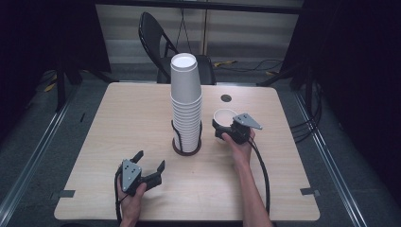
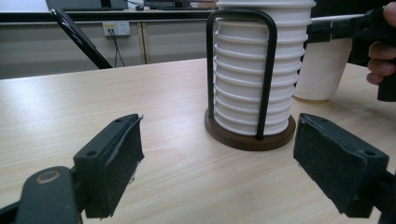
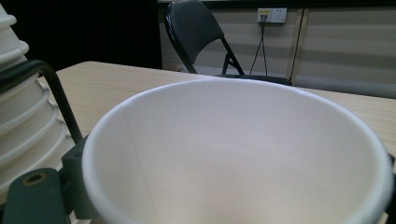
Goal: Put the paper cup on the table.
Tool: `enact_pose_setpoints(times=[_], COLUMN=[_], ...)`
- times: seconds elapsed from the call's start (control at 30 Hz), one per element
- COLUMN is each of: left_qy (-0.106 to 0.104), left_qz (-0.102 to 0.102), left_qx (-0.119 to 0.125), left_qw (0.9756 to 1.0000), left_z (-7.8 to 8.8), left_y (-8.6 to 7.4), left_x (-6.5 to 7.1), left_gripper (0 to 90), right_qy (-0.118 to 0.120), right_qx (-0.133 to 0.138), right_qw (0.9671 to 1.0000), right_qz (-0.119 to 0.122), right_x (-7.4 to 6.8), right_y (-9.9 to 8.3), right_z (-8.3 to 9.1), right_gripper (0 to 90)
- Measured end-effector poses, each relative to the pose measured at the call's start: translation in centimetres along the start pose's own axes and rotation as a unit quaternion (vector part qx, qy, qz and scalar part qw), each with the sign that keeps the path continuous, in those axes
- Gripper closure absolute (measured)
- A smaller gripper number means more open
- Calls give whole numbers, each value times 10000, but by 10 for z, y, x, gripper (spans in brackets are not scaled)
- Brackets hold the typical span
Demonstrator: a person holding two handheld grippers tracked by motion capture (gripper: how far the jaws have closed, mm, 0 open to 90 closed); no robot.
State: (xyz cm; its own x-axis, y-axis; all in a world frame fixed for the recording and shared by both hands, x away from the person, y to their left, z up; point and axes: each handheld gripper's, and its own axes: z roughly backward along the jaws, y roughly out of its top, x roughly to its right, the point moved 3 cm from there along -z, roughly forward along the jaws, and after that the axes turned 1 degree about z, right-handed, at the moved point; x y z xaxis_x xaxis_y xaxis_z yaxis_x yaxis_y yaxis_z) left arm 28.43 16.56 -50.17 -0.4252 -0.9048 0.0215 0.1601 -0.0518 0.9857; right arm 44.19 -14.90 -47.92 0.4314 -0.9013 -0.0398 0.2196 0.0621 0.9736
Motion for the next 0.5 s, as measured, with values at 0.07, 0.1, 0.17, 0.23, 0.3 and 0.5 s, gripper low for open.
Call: enact_pose_setpoints(times=[0.07,0.1,0.17,0.23,0.3,0.5], left_qy=[-17,-26,-26,-4,0,13], left_qz=[62,84,104,101,165,220], left_qx=[11,23,25,17,26,39], left_qw=[10000,10000,9999,9999,9999,9997], left_z=[1,1,1,1,0,1], left_y=[0,0,0,0,0,0], left_x=[-1,-2,-2,-2,-2,-4], left_gripper=[155,156,156,156,157,157], right_qy=[-13,-6,-2,22,24,43], right_qx=[4,-21,38,7,-102,-286], right_qw=[10000,10000,10000,10000,9999,9995], right_qz=[-19,-17,-41,5,52,116], right_x=[0,1,1,0,0,0], right_y=[-3,-4,-6,-6,-8,-13], right_z=[-2,-2,-2,-1,0,1], right_gripper=[116,114,114,111,110,121])
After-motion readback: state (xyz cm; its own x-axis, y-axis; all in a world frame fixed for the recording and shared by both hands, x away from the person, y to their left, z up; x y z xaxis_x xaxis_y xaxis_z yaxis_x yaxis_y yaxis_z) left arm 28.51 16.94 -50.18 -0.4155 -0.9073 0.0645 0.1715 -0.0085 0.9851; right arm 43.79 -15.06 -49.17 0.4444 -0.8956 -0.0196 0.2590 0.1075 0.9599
